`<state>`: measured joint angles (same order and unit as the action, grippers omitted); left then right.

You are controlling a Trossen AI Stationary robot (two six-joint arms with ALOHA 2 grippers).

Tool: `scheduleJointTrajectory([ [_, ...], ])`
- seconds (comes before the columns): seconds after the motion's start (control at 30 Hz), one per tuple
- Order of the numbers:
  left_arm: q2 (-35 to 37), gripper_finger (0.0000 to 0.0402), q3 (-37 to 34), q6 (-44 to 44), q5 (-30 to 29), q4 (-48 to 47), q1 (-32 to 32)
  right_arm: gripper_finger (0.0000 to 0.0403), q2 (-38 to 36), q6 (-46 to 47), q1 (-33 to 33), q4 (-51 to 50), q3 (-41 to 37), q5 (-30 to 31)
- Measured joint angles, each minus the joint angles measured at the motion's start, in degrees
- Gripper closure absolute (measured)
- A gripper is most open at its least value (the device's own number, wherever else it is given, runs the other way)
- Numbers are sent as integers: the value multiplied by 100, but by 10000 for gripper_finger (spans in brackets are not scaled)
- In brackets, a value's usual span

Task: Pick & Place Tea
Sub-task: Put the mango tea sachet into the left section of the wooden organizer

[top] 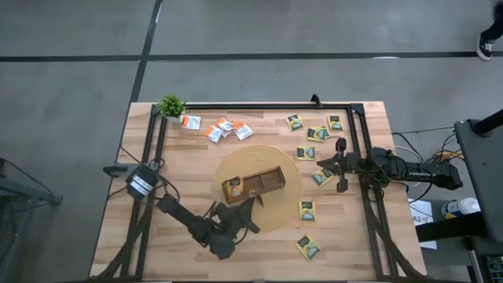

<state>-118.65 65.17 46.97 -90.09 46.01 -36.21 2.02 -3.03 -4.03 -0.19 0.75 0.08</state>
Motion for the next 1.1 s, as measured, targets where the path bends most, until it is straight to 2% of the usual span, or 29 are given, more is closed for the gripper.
scheduleJointTrajectory([
  [0.17,761,392,0,-2879,257,-2,-157,394,0,0,0,1,-2,2],
  [0.3,1339,392,35,-4270,276,-302,-301,394,0,0,0,2,0,2],
  [0.37,1519,392,161,-4655,16,-681,-362,394,0,0,0,2,0,3],
  [0.63,1605,396,758,-5700,3,-1207,-291,394,0,0,1,1,0,2],
  [0.87,1594,400,758,-6172,0,-1358,-108,394,0,0,1,0,0,0],
  [1.1,1689,400,769,-7144,4,-1344,21,394,0,0,1,0,-1,0],
])
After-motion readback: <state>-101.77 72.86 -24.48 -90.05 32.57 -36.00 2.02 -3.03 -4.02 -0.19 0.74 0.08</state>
